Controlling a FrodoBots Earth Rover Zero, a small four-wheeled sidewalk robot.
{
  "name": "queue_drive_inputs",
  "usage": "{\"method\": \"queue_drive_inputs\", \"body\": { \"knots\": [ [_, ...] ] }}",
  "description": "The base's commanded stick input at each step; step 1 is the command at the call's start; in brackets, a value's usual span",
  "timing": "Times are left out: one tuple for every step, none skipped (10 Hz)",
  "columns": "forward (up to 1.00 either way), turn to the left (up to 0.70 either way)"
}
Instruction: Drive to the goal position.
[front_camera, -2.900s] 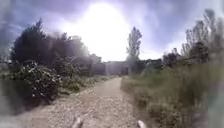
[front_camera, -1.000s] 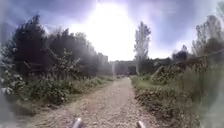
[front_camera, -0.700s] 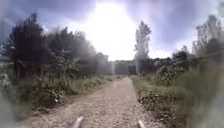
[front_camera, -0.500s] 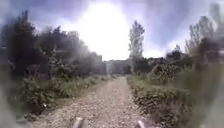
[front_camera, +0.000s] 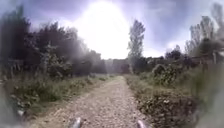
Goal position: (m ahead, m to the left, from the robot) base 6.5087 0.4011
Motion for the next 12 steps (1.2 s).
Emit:
{"method": "queue_drive_inputs", "body": {
  "knots": [
    [0.7, 0.0],
    [0.7, 0.0],
    [0.7, -0.1],
    [0.7, -0.26],
    [0.7, -0.35],
    [0.7, -0.35],
    [0.7, -0.35],
    [0.7, -0.35],
    [0.7, -0.19],
    [0.7, 0.0],
    [0.7, 0.0],
    [0.7, 0.0]
  ]
}}
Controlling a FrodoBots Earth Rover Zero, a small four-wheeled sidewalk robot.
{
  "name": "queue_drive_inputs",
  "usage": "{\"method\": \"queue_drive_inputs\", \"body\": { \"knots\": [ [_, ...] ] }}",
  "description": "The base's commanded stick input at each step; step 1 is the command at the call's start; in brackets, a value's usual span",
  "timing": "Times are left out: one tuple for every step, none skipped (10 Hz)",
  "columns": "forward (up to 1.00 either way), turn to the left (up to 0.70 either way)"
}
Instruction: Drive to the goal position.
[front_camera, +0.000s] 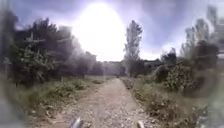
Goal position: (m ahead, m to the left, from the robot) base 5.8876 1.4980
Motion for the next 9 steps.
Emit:
{"method": "queue_drive_inputs", "body": {
  "knots": [
    [0.7, 0.0],
    [0.7, 0.0],
    [0.7, 0.0],
    [0.7, 0.0],
    [0.7, 0.0],
    [0.7, 0.0],
    [0.7, 0.0],
    [0.7, 0.0],
    [0.7, 0.0]
  ]
}}
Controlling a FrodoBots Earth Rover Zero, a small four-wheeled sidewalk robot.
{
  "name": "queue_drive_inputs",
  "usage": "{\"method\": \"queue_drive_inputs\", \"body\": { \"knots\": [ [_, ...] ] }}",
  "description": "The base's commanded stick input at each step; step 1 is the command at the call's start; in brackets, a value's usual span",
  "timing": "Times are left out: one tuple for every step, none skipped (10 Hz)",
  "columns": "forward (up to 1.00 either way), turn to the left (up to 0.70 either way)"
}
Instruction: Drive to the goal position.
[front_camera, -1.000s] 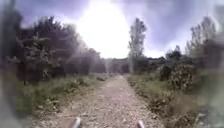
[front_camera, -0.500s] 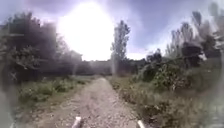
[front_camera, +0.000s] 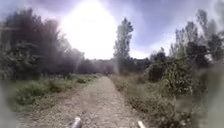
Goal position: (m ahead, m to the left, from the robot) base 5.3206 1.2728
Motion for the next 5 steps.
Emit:
{"method": "queue_drive_inputs", "body": {
  "knots": [
    [0.7, 0.0],
    [0.7, 0.0],
    [0.7, 0.0],
    [0.7, 0.0],
    [0.7, 0.0]
  ]
}}
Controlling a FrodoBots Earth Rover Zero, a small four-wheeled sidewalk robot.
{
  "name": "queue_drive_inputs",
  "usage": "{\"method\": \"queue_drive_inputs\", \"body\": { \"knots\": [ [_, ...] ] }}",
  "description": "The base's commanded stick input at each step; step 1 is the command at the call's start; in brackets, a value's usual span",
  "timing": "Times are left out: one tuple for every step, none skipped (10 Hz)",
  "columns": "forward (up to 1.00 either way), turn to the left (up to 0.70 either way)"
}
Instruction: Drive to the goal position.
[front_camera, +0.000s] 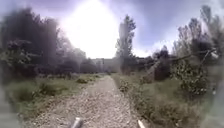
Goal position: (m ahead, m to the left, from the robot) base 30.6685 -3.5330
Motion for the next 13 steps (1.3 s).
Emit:
{"method": "queue_drive_inputs", "body": {
  "knots": [
    [0.7, 0.0],
    [0.7, 0.0],
    [0.7, 0.0],
    [0.7, 0.0],
    [0.7, 0.0],
    [0.7, 0.0],
    [0.7, 0.0],
    [0.7, 0.0],
    [0.7, 0.0],
    [0.7, 0.0],
    [0.7, 0.0],
    [0.7, 0.0],
    [0.7, 0.0]
  ]
}}
